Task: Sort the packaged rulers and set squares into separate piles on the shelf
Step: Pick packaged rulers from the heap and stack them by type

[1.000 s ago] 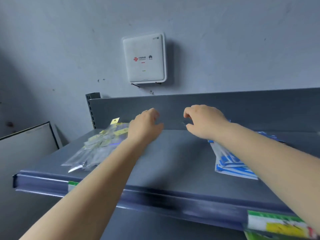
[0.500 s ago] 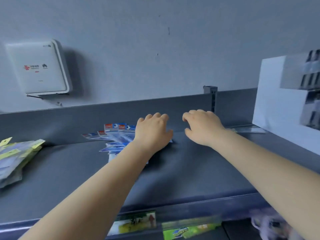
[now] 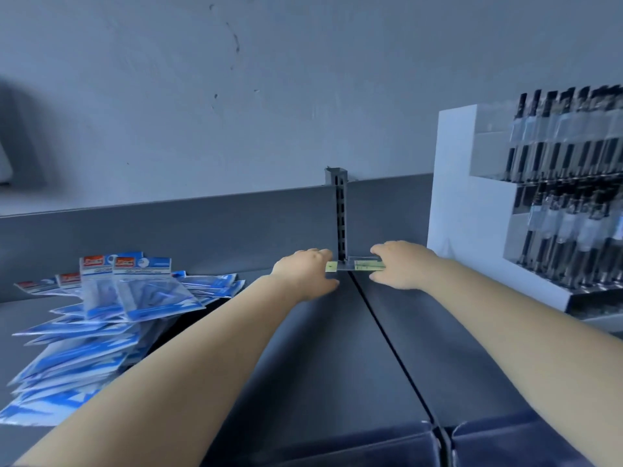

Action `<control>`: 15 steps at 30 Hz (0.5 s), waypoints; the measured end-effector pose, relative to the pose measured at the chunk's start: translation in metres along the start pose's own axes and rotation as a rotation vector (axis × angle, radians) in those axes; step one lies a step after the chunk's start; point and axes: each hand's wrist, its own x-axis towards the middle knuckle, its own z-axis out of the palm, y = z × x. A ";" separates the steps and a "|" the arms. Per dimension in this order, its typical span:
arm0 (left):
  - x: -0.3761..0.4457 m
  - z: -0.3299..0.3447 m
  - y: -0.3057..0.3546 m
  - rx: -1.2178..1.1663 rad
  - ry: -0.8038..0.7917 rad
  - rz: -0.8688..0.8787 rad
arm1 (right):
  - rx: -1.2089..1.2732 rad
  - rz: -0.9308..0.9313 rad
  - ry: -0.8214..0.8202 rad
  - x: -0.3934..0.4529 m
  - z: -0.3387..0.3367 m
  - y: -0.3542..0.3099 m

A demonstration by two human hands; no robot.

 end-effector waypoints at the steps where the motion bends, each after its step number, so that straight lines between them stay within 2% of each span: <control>1: 0.007 0.004 0.002 -0.025 -0.017 -0.020 | 0.022 0.006 -0.020 0.005 0.006 0.005; 5: 0.030 0.019 0.003 -0.070 -0.057 -0.068 | 0.124 -0.019 0.013 0.016 0.022 0.015; 9: 0.041 0.021 0.002 -0.099 -0.025 -0.067 | 0.165 -0.025 0.017 0.018 0.023 0.024; 12: 0.040 0.017 0.003 -0.017 0.028 0.002 | 0.128 -0.068 0.080 0.018 0.019 0.026; 15: 0.037 0.017 0.003 0.135 0.034 0.062 | -0.085 -0.159 0.100 0.016 0.017 0.022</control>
